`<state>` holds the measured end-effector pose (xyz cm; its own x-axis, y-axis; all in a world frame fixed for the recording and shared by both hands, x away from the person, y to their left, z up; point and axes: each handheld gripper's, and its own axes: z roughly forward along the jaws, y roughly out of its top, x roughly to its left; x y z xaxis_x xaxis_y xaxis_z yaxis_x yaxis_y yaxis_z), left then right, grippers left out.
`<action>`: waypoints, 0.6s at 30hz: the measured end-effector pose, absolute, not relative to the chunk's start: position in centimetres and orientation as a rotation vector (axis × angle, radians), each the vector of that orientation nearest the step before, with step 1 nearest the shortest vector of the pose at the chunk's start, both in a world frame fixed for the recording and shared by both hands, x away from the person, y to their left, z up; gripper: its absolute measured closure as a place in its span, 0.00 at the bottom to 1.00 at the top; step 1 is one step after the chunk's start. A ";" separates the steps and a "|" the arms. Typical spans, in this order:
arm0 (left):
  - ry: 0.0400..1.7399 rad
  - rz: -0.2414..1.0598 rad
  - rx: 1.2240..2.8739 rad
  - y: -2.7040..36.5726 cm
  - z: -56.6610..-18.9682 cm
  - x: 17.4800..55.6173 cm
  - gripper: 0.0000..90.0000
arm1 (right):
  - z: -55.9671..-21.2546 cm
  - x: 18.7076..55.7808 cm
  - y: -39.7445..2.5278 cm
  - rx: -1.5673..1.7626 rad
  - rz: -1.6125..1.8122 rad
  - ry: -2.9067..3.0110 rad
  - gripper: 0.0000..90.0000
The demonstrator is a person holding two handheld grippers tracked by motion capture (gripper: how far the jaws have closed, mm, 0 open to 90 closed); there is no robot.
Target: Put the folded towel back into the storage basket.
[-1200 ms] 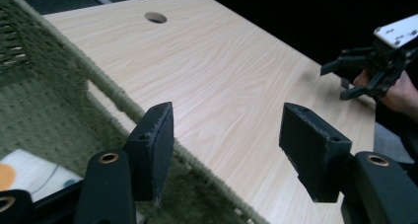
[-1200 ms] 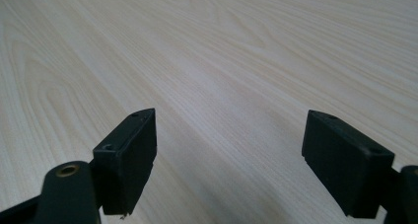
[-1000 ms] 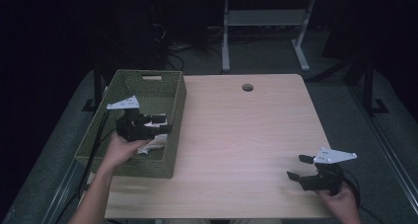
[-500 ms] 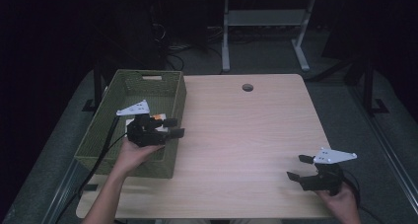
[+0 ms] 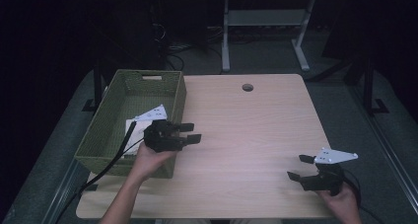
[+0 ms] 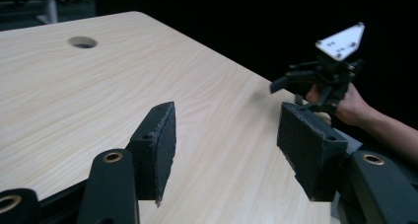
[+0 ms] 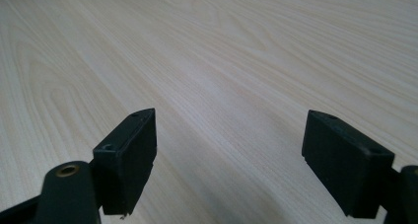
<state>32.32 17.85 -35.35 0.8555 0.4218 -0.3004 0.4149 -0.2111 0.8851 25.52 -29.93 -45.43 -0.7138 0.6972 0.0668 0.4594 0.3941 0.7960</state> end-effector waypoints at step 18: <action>0.521 -0.053 1.864 11.6 -36.8 29.8 0.45 | -45.2 25.4 -30.3 1.019 1.228 2.362 0.23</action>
